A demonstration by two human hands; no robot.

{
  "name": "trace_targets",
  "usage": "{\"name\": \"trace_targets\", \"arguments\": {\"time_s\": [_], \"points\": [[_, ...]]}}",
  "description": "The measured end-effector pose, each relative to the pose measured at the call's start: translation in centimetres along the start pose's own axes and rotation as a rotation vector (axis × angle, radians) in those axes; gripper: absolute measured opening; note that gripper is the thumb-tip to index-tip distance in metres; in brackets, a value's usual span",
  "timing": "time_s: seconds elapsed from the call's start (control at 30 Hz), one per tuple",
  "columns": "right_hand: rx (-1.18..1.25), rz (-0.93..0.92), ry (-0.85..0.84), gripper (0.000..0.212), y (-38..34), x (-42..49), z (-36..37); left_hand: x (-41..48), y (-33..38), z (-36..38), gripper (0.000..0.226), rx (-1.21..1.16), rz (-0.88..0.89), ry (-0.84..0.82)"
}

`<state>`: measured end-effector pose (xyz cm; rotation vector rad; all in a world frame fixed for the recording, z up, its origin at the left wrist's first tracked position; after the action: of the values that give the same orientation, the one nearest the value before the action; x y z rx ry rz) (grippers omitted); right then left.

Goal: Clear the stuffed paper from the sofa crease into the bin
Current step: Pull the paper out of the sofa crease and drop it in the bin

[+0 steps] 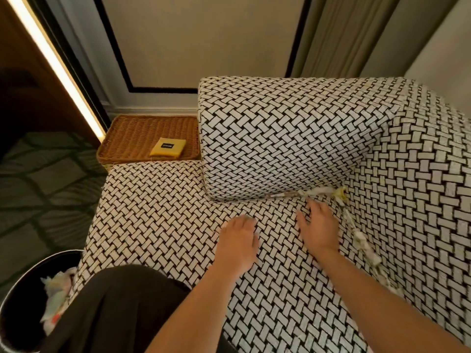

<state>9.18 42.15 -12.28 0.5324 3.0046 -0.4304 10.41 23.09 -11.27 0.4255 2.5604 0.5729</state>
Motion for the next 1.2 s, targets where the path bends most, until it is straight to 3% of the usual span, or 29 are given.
{"name": "trace_targets", "arguments": {"time_s": [0.2, 0.4, 0.8, 1.2], "points": [[-0.007, 0.093, 0.045, 0.058, -0.1, 2.6, 0.1, 3.7, 2.6, 2.1, 0.052, 0.075, 0.106, 0.128], [-0.023, 0.162, 0.04, 0.059, 0.0, 3.8, 0.6, 7.3, 3.6, 2.5, 0.055, 0.191, 0.081, 0.237], [-0.046, 0.184, -0.026, 0.053, 0.1, 5.1, 0.8, 12.1, 4.7, 0.6, 0.051, 0.206, -0.106, 0.052], [0.126, 0.242, -0.071, 0.036, 0.2, 7.0, 1.0, 12.4, 4.2, 0.4, 0.039, 0.124, -0.054, 0.053]]}}
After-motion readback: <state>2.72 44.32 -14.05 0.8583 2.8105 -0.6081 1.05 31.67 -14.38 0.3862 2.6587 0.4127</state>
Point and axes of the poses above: each hand's wrist, its own x-axis towards the middle knuckle, its own z-axis out of the palm, y = z × x, the point moved 4 cm from there along x, towards the middle knuckle, and after that the axes turned 11 degrees about -y, right-handed, at the moved point
